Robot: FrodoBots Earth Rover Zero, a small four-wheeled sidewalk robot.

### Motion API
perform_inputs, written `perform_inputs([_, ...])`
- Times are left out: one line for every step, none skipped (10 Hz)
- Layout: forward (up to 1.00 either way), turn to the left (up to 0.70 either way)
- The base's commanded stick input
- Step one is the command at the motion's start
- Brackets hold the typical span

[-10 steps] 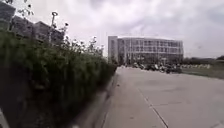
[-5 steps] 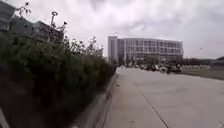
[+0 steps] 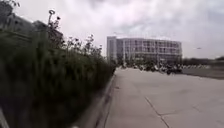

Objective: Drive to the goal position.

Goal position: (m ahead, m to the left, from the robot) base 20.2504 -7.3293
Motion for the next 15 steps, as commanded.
perform_inputs([0.45, 0.00])
perform_inputs([0.45, -0.22])
perform_inputs([0.45, -0.22])
perform_inputs([0.45, -0.22])
perform_inputs([0.45, -0.22])
perform_inputs([0.45, -0.12])
perform_inputs([0.45, -0.02])
perform_inputs([0.45, 0.00])
perform_inputs([0.45, -0.03])
perform_inputs([0.45, -0.22])
perform_inputs([0.45, -0.19])
perform_inputs([0.45, -0.03])
perform_inputs([0.45, 0.00])
perform_inputs([0.45, 0.00])
perform_inputs([0.45, 0.00])
